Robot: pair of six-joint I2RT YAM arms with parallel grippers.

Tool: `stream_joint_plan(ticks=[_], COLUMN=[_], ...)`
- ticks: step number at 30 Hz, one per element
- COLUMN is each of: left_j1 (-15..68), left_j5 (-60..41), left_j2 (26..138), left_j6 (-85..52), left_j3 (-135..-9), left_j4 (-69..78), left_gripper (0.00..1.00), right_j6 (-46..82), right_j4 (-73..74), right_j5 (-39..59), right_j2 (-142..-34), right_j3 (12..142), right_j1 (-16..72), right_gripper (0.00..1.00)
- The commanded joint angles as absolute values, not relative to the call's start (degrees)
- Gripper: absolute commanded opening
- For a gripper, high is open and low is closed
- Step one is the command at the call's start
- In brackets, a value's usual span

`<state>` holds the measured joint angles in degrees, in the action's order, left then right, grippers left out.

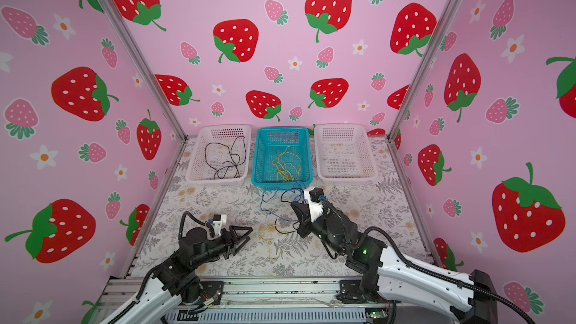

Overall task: Untangle the cables
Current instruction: 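Grasp the yellow wire with the left gripper and pull it from the tangle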

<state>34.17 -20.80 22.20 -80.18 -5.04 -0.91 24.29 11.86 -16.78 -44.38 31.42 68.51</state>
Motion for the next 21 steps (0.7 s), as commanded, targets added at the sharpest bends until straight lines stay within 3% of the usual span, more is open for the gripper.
stream_joint_plan(ticks=[1, 15, 21], left_j1=[36.43, 47.85, 49.04], left_j5=[-18.49, -13.14, -14.41], left_j2=[25.57, 47.74, 55.69], left_j6=[-78.1, -75.59, -75.39], left_j3=[-8.4, -13.98, -15.39], left_j4=[-3.42, 9.42, 14.15], left_gripper=[0.6, 0.6, 0.54], right_j6=[25.1, 24.78, 24.96], right_j4=[11.51, 11.01, 10.86], right_j5=[-18.13, -18.08, -18.19], right_j2=[-44.19, -44.13, -43.19], right_j3=[30.82, 30.68, 30.05], right_j1=[68.73, 68.73, 68.73], right_gripper=[0.0, 0.0, 0.0])
